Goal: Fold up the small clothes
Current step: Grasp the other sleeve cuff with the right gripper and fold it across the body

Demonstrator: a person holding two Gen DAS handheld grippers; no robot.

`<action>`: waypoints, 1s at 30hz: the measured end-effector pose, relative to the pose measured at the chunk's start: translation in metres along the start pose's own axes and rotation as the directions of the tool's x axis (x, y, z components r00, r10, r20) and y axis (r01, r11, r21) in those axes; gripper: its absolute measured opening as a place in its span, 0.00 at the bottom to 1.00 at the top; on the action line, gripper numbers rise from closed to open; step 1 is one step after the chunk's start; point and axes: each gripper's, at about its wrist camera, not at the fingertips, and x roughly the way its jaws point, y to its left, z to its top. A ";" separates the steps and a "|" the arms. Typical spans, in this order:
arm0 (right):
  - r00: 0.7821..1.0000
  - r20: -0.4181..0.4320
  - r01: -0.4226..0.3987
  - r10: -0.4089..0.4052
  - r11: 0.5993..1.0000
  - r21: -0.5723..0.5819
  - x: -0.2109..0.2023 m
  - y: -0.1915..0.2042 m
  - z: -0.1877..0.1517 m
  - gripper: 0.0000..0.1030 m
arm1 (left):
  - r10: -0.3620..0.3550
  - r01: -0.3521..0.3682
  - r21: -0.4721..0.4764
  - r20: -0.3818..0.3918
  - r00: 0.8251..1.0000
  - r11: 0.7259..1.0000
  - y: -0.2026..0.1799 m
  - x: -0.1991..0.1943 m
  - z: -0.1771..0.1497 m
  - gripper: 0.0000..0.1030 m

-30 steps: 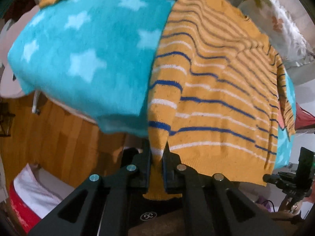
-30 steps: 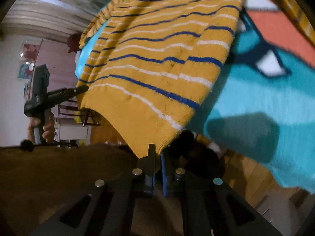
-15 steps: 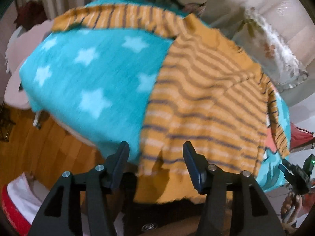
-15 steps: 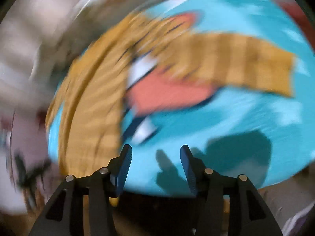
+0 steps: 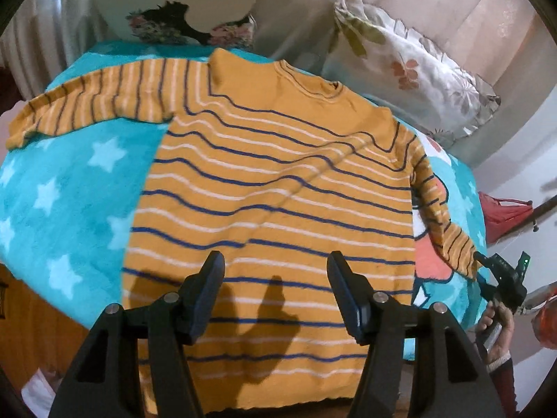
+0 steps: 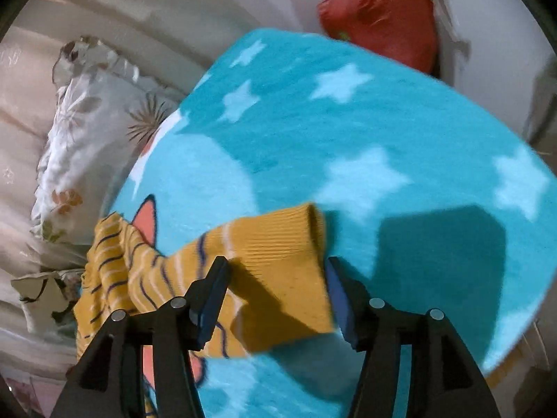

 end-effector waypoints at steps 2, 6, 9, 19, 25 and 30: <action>0.993 -0.054 -0.106 0.107 0.994 0.021 0.004 0.008 0.007 0.09 | -0.015 0.015 -0.012 -0.016 1.000 1.000 -0.002 0.004 0.002 0.58; 0.984 0.044 -0.172 0.173 0.985 -0.027 -0.042 0.032 0.027 0.08 | -0.017 0.017 -0.007 -0.010 1.000 1.000 -0.006 0.007 0.005 0.58; 0.974 0.158 -0.156 0.163 0.986 -0.055 -0.086 0.038 0.050 0.08 | -0.014 0.014 -0.001 -0.002 1.000 1.000 -0.008 0.009 0.007 0.59; 0.983 0.150 0.123 -0.107 0.987 -0.105 -0.061 0.005 0.072 0.08 | 0.014 -0.012 0.029 -0.070 0.997 1.000 -0.019 0.037 -0.004 0.59; 0.952 0.134 0.295 -0.275 0.942 -0.163 -0.016 0.004 0.080 0.08 | 0.046 -0.043 0.046 -0.067 0.997 0.998 -0.016 0.034 -0.009 0.59; 0.930 0.163 0.349 -0.330 0.931 -0.107 -0.019 -0.007 0.115 0.08 | 0.076 -0.075 0.007 -0.046 0.996 0.997 0.004 0.025 -0.010 0.59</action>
